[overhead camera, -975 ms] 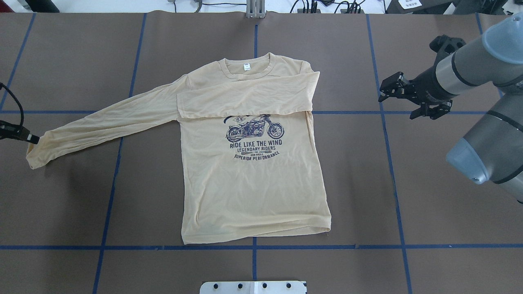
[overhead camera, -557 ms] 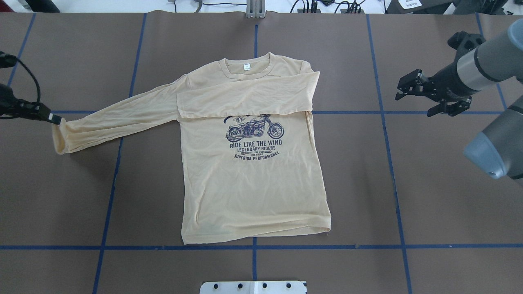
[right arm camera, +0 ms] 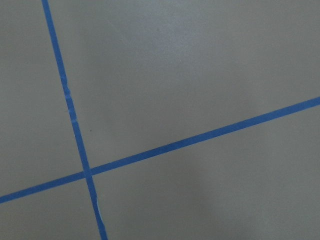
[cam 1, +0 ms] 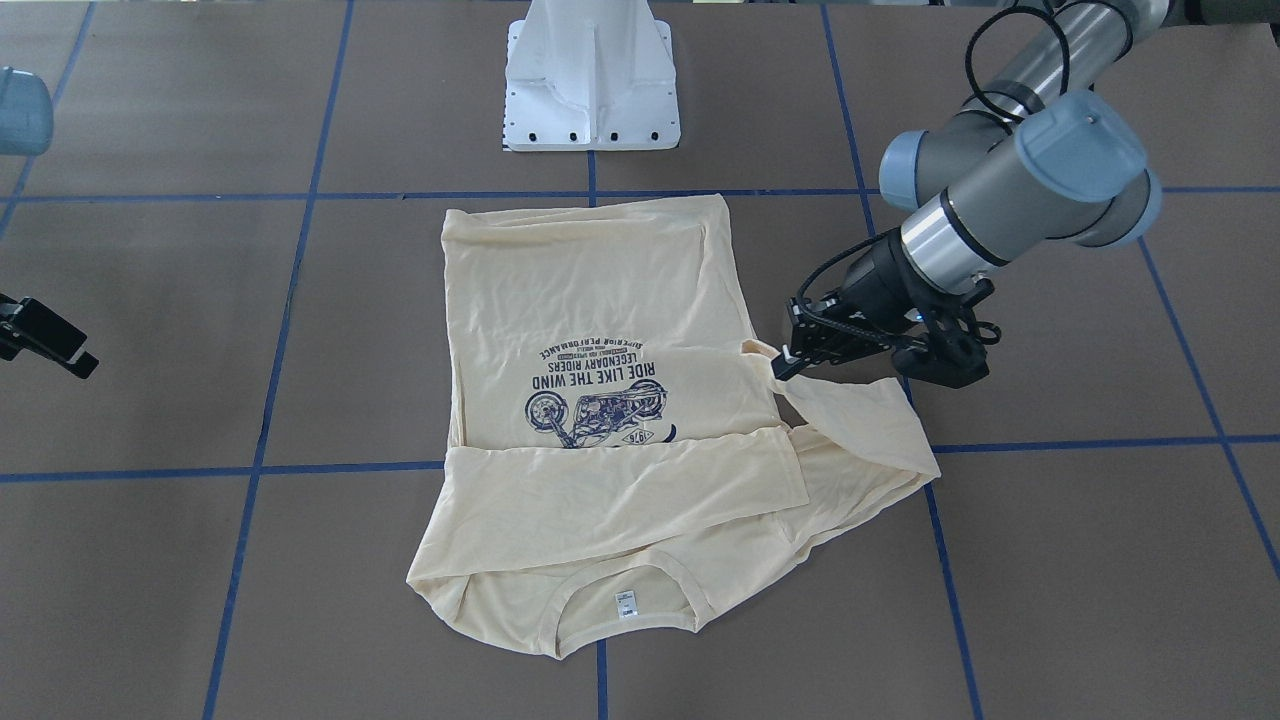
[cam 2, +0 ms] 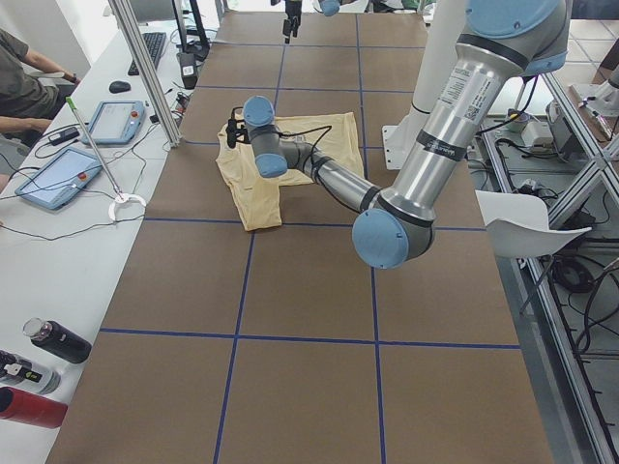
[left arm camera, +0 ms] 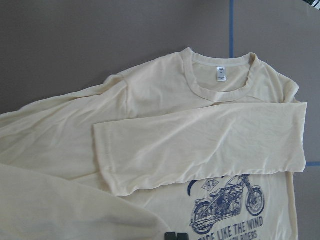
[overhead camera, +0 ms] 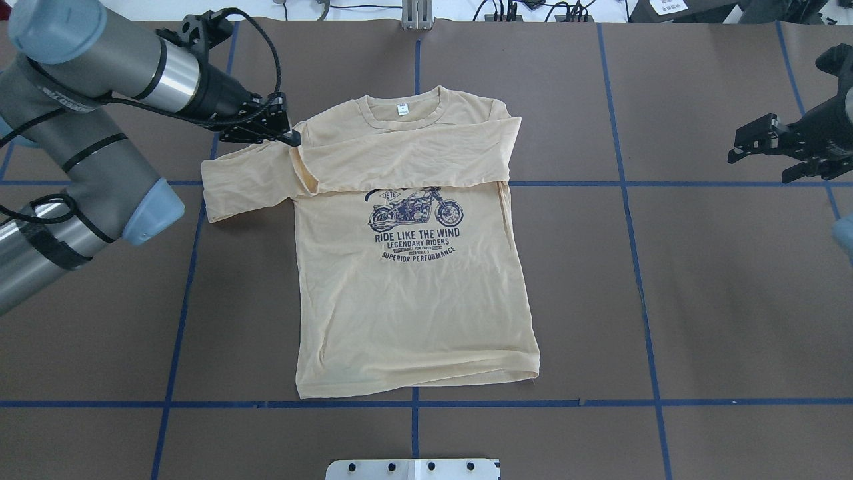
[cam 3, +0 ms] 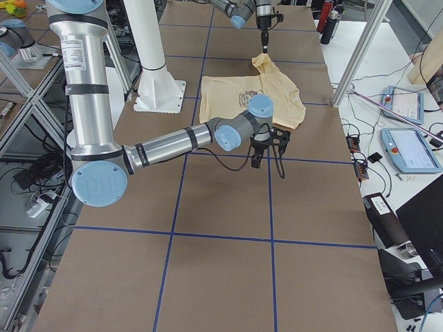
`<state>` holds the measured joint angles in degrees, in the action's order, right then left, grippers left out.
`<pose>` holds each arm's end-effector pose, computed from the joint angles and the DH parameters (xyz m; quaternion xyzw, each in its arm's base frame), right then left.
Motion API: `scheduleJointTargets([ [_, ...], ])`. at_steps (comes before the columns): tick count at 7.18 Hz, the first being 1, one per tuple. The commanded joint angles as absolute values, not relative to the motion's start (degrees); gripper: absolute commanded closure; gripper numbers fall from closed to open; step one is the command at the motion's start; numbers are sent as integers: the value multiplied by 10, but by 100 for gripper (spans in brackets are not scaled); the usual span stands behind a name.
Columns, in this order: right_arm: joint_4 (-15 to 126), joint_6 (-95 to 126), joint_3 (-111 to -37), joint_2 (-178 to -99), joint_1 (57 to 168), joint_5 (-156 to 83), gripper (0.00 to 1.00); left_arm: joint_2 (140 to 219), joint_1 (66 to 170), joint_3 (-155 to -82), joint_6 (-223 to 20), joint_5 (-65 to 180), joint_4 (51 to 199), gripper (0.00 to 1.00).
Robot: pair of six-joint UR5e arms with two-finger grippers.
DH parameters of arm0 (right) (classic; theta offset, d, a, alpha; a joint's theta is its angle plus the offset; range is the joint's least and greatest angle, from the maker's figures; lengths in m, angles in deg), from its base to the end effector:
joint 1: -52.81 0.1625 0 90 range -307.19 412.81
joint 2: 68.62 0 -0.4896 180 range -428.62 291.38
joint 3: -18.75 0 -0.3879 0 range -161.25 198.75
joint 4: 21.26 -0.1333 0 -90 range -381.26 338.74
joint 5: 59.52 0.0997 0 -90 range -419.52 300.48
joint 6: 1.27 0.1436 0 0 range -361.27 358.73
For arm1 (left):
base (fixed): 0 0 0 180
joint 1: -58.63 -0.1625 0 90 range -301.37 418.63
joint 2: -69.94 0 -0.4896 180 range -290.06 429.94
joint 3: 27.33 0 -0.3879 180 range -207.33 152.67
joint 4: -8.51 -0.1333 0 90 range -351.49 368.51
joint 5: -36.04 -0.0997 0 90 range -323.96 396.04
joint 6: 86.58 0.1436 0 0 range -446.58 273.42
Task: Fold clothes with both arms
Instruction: 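Carry the grasped sleeve across the shirt toward the far shoulder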
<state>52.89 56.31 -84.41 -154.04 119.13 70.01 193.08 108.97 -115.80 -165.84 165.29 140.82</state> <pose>-0.1837 -0.5232 0.5694 -0.0044 -0.4228 0.1692 0.8903 0.4348 -0.5910 0.3042 0.0566 0.6241 -0.0649 0.7765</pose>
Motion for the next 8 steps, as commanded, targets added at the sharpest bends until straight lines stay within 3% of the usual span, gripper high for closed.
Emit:
scheduleJointTargets([
  [1,529,544,-837,-1546,1206,700,1,2024,1040,-1125,-1726,1578,1409,100],
  [5,528,502,-816,-1543,1226,702,1,2148,1004,-1026,-1727,1491,1410,100],
  [8,528,502,-817,-1543,1226,702,1,2198,970,-956,-1726,1433,1415,100],
])
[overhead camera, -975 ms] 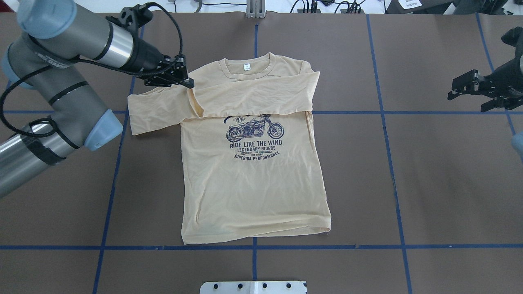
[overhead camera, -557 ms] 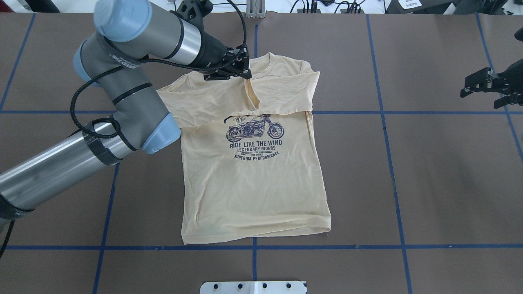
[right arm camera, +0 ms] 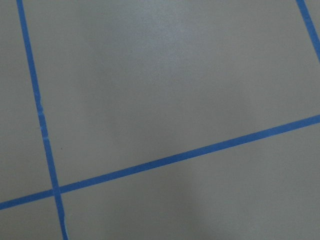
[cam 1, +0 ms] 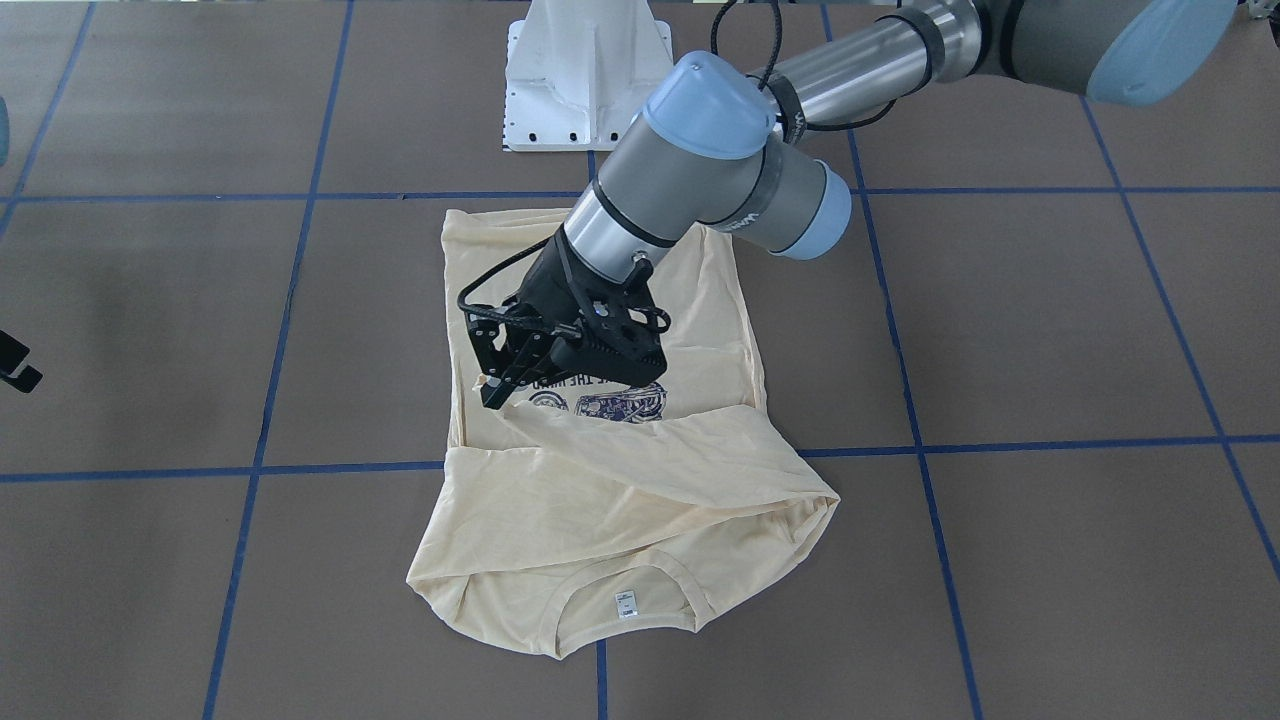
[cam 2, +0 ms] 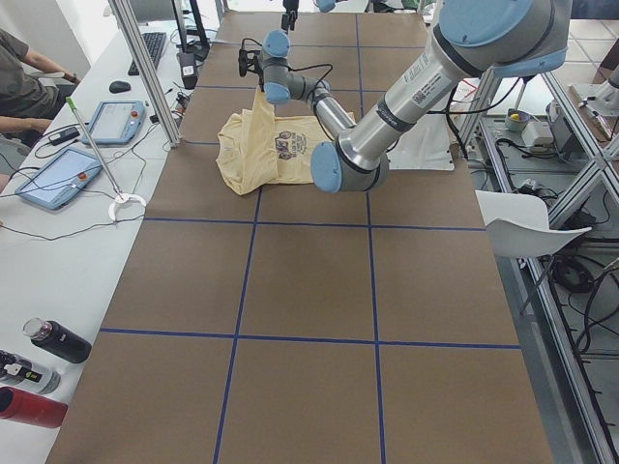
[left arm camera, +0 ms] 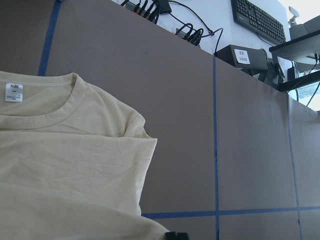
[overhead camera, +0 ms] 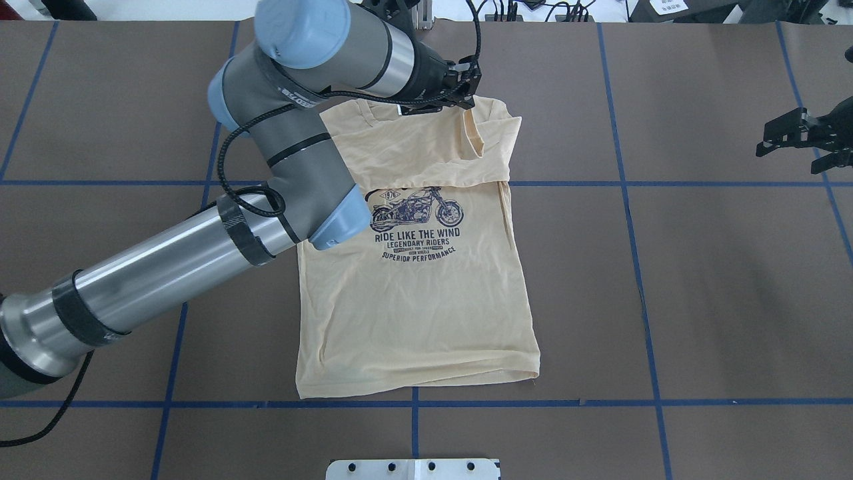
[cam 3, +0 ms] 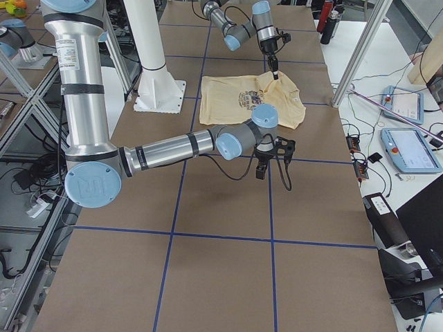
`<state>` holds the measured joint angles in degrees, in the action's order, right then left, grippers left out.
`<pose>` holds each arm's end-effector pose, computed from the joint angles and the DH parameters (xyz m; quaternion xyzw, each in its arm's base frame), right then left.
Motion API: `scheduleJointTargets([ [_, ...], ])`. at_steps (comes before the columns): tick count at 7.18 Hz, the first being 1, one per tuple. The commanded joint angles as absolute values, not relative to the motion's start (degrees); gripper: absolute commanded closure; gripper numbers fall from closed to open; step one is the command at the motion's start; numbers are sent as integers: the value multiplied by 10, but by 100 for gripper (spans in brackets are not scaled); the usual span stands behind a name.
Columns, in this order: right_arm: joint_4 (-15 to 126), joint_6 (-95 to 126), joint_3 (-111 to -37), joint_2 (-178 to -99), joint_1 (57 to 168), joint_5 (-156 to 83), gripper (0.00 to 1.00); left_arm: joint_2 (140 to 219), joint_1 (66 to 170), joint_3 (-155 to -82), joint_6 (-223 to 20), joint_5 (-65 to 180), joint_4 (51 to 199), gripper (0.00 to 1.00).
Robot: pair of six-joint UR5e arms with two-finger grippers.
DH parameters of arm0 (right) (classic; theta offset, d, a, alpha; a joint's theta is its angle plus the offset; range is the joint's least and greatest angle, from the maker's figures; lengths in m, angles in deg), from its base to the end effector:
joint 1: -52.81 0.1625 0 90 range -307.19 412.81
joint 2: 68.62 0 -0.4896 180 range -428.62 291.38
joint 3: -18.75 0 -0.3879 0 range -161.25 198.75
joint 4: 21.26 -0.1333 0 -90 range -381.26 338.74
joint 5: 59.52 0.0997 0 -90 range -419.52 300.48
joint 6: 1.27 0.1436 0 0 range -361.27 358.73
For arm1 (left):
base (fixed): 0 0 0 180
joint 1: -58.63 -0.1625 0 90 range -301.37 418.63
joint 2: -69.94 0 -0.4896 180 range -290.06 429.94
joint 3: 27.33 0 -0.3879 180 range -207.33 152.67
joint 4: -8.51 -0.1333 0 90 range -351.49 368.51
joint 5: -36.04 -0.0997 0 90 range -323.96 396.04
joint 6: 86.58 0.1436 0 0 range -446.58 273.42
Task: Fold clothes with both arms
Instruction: 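Carry the grasped sleeve across the shirt toward the far shoulder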
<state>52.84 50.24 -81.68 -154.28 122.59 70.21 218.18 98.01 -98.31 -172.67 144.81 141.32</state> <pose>-0.1526 -0.5344 0.5959 0.0096 -0.4113 0.1581 0.8976 0.6136 -0.6163 0.0951 0.1245 0.6472 -0.1248 0.7417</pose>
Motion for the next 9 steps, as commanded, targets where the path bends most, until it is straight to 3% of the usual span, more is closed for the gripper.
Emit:
scheduleJointTargets([
  [1,528,502,-817,-1543,1226,702,1,2198,963,-955,-1726,1416,1417,100],
  [4,528,502,-816,-1543,1226,701,1,2199,950,-933,-1728,1379,1448,100],
  [5,527,502,-817,-1545,1226,702,1,2200,950,-914,-1729,1377,1476,56],
  [6,526,508,-820,-1547,1226,702,1,2201,950,-906,-1734,1363,1491,22],
  [7,527,515,-825,-1546,1225,704,1,2200,951,-907,-1739,1364,1491,13],
  [8,522,558,-826,-1544,1223,716,1,2199,953,-911,-1739,1367,1491,13],
  [9,519,647,-853,-1545,1202,720,0,2162,955,-965,-1739,1374,1486,13],
])
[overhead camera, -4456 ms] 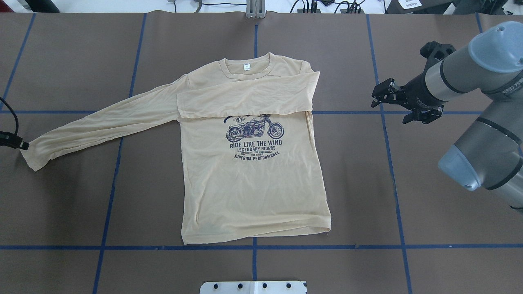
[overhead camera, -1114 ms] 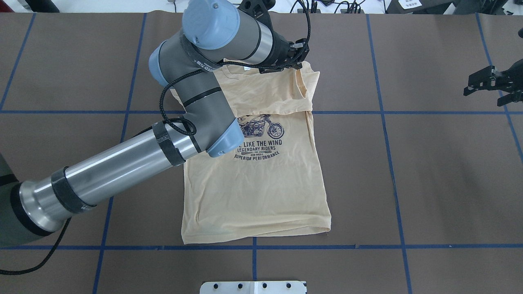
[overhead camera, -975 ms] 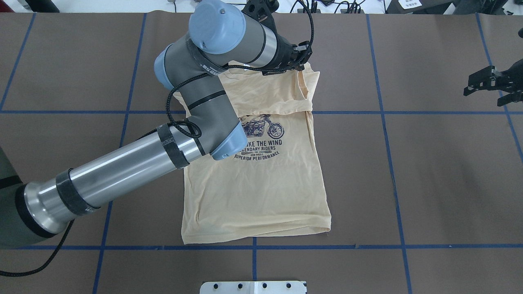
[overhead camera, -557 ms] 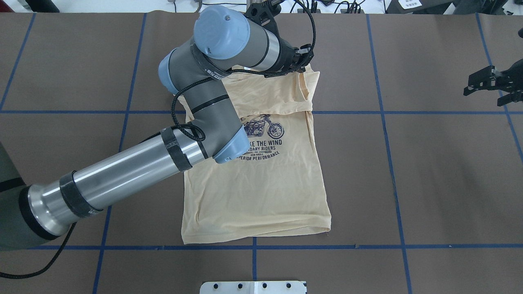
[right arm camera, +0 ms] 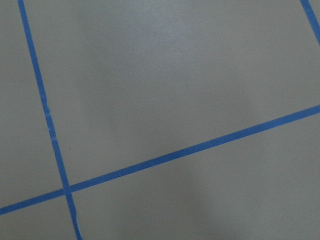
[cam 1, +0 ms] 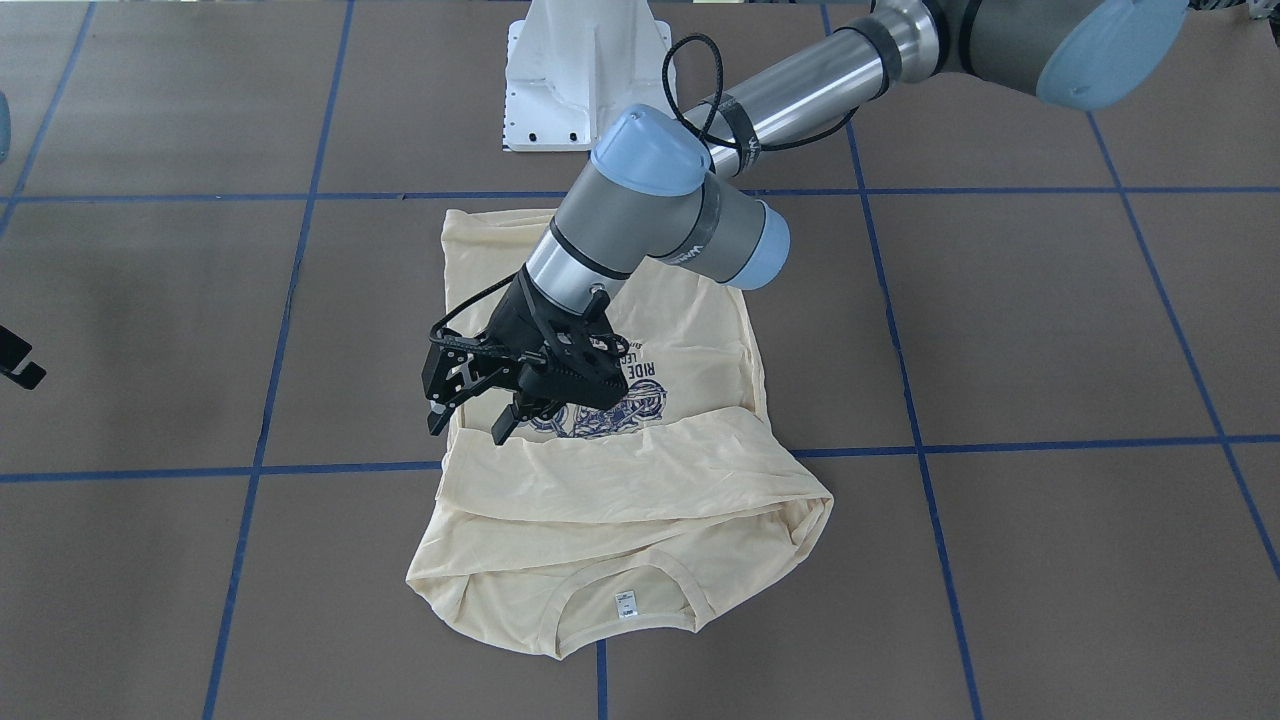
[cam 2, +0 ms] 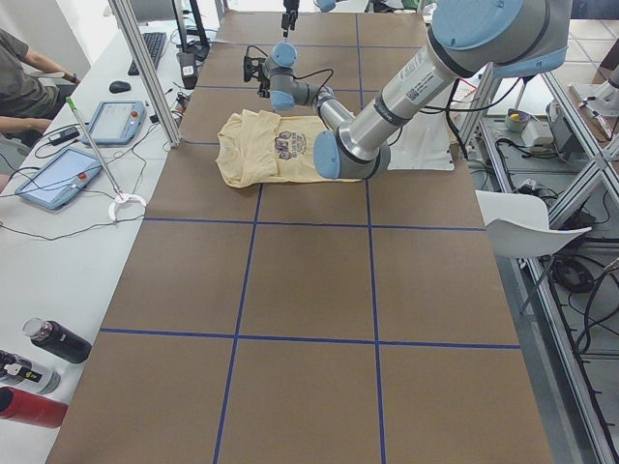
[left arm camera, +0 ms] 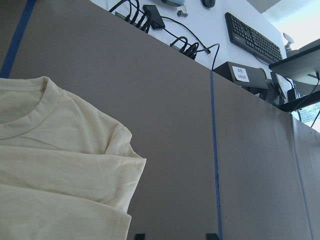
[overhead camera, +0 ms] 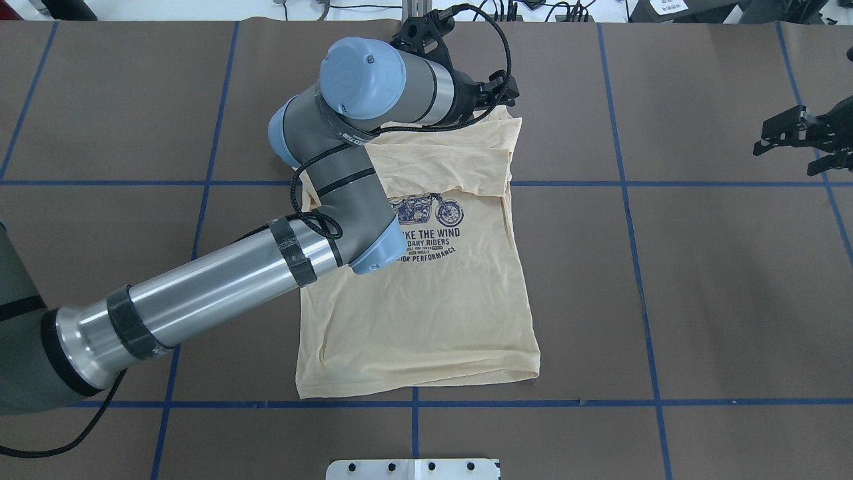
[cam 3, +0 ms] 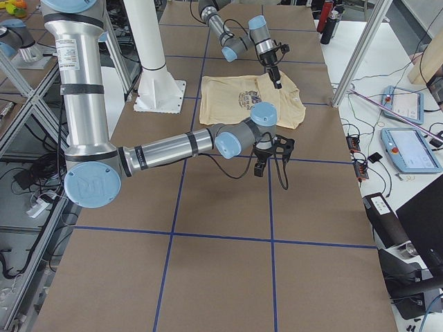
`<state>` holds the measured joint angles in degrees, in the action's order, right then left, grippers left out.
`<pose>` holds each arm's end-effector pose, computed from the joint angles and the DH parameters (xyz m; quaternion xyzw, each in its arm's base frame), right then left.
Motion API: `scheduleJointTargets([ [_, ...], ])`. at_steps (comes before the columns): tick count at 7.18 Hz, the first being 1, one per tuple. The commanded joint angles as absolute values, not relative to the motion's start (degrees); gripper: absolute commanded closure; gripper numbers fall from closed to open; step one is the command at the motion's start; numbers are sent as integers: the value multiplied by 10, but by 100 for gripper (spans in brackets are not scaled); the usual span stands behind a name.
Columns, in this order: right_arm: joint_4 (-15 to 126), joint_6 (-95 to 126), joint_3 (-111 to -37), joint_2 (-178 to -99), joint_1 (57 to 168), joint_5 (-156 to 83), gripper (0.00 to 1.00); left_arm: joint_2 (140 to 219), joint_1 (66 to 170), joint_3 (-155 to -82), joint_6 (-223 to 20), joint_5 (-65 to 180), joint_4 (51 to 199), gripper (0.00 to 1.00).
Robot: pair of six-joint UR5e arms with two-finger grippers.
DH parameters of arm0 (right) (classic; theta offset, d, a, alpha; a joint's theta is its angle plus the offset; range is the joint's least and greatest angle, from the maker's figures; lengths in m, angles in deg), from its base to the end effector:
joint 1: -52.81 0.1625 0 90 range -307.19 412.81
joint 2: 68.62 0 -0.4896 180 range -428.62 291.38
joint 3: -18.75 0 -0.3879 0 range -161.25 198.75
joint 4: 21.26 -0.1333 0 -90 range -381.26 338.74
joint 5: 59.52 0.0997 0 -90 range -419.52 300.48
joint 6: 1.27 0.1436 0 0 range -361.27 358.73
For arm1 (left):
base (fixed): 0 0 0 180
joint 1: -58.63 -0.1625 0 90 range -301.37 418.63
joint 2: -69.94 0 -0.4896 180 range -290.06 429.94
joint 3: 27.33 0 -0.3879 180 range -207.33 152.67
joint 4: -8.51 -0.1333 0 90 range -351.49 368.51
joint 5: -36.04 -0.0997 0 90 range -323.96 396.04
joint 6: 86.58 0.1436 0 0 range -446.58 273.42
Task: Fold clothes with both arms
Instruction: 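Release the sleeve with the left gripper while the right gripper moves toward the hem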
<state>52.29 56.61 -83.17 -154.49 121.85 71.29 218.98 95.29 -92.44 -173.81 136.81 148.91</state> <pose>-0.1601 -0.5282 0.5817 -0.0099 -0.4251 0.1924 0.8844 0.6510 -0.6172 0.1108 0.1606 0.6539 -0.1543 0.7231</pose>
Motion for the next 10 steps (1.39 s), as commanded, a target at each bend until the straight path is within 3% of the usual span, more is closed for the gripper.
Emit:
scheduleJointTargets([
  [1,519,728,-884,-1548,1165,710,0,2097,957,-1045,-1739,1410,1483,14],
  [3,519,855,-941,-1550,1081,645,0,1988,958,-1167,-1739,1430,1476,13],
  [6,524,1069,-1034,-1552,871,456,1,1845,959,-1318,-1729,1444,1420,13],
  [8,526,1194,-1065,-1566,701,304,1,1819,966,-1343,-1725,1498,1418,16],
  [10,527,1250,-1064,-1560,627,214,2,1769,977,-1381,-1726,1493,1418,16],
])
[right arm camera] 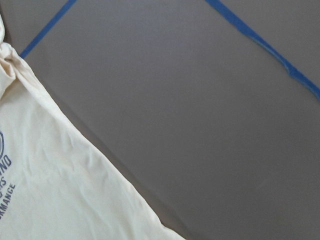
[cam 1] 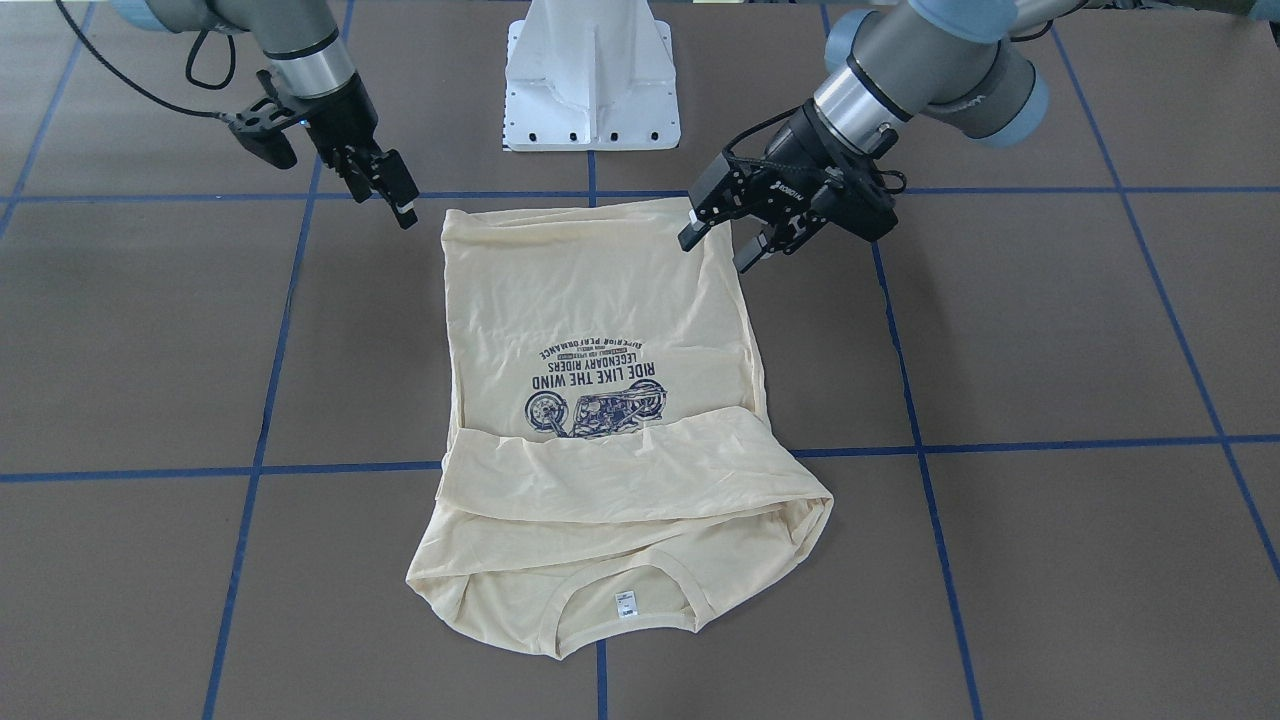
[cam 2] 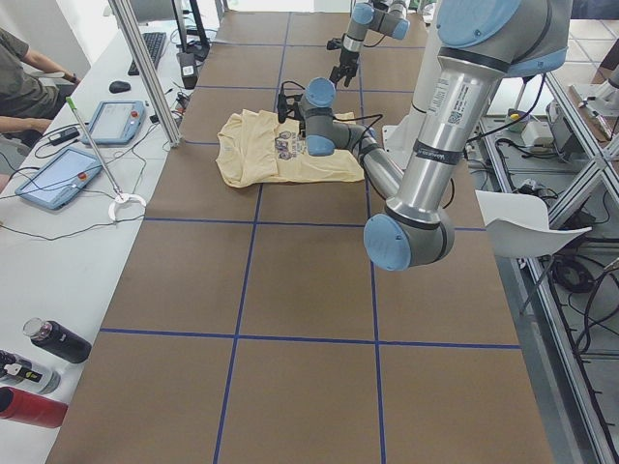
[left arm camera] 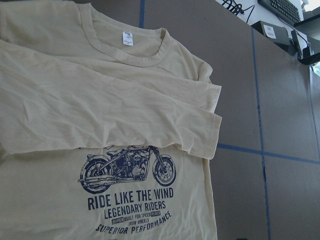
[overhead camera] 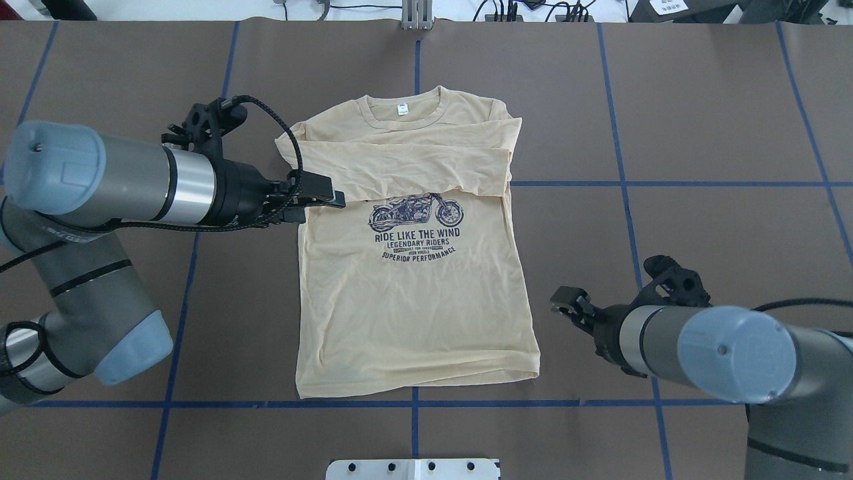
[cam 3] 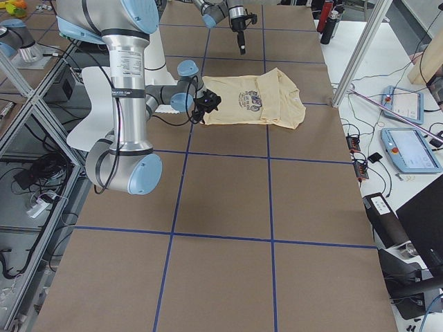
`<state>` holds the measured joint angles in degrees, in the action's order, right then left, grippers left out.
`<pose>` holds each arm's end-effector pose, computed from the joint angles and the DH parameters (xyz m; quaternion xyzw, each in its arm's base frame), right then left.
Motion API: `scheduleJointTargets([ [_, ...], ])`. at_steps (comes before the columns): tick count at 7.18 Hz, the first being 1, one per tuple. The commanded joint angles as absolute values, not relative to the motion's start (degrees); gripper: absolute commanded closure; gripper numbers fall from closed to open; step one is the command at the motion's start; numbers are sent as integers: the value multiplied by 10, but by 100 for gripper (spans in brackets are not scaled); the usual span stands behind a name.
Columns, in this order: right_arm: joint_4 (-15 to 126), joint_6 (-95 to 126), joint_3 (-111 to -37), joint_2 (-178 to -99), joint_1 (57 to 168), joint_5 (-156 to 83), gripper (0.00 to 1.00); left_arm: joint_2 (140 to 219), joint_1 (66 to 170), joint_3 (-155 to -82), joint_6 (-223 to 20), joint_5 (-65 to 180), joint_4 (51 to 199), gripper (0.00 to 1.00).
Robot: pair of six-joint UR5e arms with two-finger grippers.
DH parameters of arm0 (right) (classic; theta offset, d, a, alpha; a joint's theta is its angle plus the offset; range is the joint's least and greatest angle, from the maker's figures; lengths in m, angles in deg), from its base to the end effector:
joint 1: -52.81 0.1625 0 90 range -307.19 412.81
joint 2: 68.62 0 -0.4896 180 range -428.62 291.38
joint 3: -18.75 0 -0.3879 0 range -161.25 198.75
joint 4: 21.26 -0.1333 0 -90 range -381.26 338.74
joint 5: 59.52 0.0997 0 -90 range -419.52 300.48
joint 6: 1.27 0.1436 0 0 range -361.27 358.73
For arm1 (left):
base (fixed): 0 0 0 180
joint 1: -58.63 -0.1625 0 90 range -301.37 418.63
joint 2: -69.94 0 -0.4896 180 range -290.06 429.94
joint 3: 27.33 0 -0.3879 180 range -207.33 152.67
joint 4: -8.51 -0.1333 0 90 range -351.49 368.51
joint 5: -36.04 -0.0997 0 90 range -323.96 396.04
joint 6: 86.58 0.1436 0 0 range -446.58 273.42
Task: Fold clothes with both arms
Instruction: 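Release the sleeve with the left gripper while the right gripper moves toward the hem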
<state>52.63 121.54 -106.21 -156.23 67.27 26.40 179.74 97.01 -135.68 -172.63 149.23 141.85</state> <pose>-0.4514 -0.2646 0.4215 -0.0403 -0.4488 0.3725 0.8113 0.4354 -0.4427 0.3045 0.0888 0.6512 -0.0943 0.7477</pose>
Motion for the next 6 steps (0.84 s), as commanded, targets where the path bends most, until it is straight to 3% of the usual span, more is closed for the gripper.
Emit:
scheduleJointTargets([
  [1,528,1269,-1056,-1545,626,202,2,1765,980,-1395,-1728,1490,1418,15],
  [6,582,1352,-1004,-1479,607,202,14,1737,976,-1426,-1728,1451,1418,13],
])
